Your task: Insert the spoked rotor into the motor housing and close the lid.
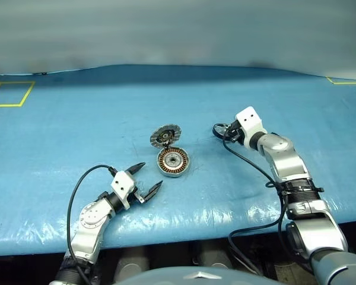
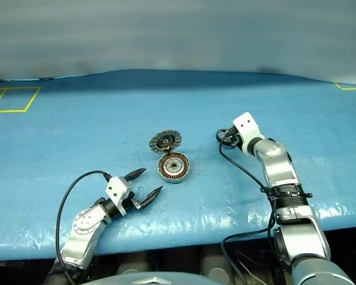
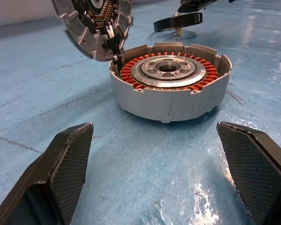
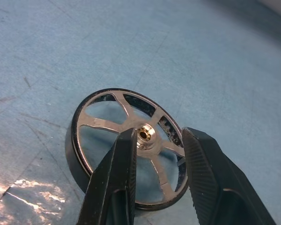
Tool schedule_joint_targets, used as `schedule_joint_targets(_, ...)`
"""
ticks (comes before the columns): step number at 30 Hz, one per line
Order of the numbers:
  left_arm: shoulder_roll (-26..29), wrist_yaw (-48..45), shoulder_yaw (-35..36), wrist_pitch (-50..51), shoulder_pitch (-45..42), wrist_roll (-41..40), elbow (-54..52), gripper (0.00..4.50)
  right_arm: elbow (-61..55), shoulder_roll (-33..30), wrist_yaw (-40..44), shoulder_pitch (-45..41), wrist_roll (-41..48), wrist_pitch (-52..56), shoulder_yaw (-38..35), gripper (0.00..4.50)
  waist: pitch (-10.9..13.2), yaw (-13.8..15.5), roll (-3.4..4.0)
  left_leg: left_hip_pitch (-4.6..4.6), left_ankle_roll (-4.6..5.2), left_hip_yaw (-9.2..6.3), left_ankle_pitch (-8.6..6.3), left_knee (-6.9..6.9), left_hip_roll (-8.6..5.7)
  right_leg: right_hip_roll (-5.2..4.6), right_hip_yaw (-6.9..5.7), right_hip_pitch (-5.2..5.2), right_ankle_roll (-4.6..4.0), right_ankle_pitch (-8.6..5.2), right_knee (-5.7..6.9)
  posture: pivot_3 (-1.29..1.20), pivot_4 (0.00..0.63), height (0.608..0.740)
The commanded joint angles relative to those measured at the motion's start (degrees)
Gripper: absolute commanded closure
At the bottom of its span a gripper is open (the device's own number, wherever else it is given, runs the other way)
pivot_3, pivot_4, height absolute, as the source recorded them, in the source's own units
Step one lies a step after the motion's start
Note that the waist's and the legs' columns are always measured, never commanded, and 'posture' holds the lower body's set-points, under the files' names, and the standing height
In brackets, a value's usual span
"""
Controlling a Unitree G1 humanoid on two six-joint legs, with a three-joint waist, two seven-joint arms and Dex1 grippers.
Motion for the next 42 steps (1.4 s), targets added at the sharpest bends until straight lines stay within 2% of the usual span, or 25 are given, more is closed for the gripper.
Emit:
schedule_joint_targets(1,0.6,0.7,0.5,-0.9,0.9,0.4,-1.0,0.0,-0.2,-1.7,-0.1,-0.7,-1.8,-0.8,0.6,2.92,0.0,0.0,0.0,0.02,0.0,0.0,0.0,0.0,0.01,0.0,0.0,0.01,0.0,0.0,0.01,0.0,0.15,0.74)
schedule_joint_targets(12,0.9,1.1,0.1,-0.8,0.9,0.3,-1.1,0.0,-5.1,-1.0,0.1,3.8,-1.9,3.5,0.9,2.92,0.0,-0.2,0.02,0.08,0.0,0.03,0.0,0.04,0.03,0.01,0.02,0.04,0.0,0.0,0.05,0.0,0.15,0.74)
schedule_joint_targets(22,1.1,1.1,-0.1,-0.7,0.5,0.4,-0.9,0.0,0.4,1.1,0.9,2.5,-1.2,1.9,1.3,2.92,0.0,-0.4,0.02,0.12,0.0,0.03,0.0,0.08,0.07,0.06,0.02,0.07,0.01,0.0,0.06,0.0,0.15,0.74)
schedule_joint_targets(25,1.2,1.2,0.0,-0.8,0.8,0.4,-0.9,0.0,2.3,1.6,1.6,1.7,-1.0,1.3,1.7,3.48,0.0,-0.4,0.01,0.13,0.0,0.03,0.0,0.12,0.08,0.06,0.02,0.1,0.02,0.0,0.07,0.0,0.15,0.74)
schedule_joint_targets(28,1.2,1.3,0.1,-0.9,1.0,0.4,-1.0,0.0,4.2,2.1,2.4,1.0,-0.5,1.3,1.7,4.46,0.0,-0.4,0.0,0.13,0.0,0.03,0.0,0.12,0.08,0.06,0.02,0.1,0.02,0.0,0.07,0.0,0.15,0.74)
schedule_joint_targets(32,1.1,1.4,0.1,-0.8,1.0,0.4,-0.9,0.0,5.0,2.1,2.0,1.0,-0.5,0.5,1.2,4.46,0.0,-0.5,-0.03,0.18,0.0,0.03,0.0,0.12,0.1,0.08,0.02,0.14,0.01,0.01,0.08,0.0,0.15,0.74)
schedule_joint_targets(36,1.1,1.3,0.1,-0.8,1.2,0.2,-1.0,0.0,-0.1,2.9,1.1,3.4,2.5,-0.1,-2.3,4.46,0.0,-0.4,-0.02,0.17,0.0,0.03,0.0,0.13,0.1,0.08,0.03,0.14,0.02,0.01,0.08,0.0,0.15,0.74)
schedule_joint_targets(39,1.1,0.6,-0.1,-0.9,1.4,-0.3,-0.9,0.0,-11.7,4.1,6.6,9.9,10.2,-2.7,-5.9,4.46,0.0,-0.1,-0.01,0.1,0.01,-0.06,0.0,0.05,0.09,0.11,0.01,0.11,-0.01,0.0,0.06,0.0,0.15,0.74)
schedule_joint_targets(42,1.4,-0.1,-0.3,-0.9,1.3,-0.4,-0.5,0.0,-25.6,3.0,12.1,17.8,15.3,0.0,-4.6,4.46,0.1,0.0,0.16,0.05,0.02,-0.03,-0.01,-0.07,0.07,0.11,0.07,0.01,0.04,-0.02,0.05,0.0,0.15,0.74)
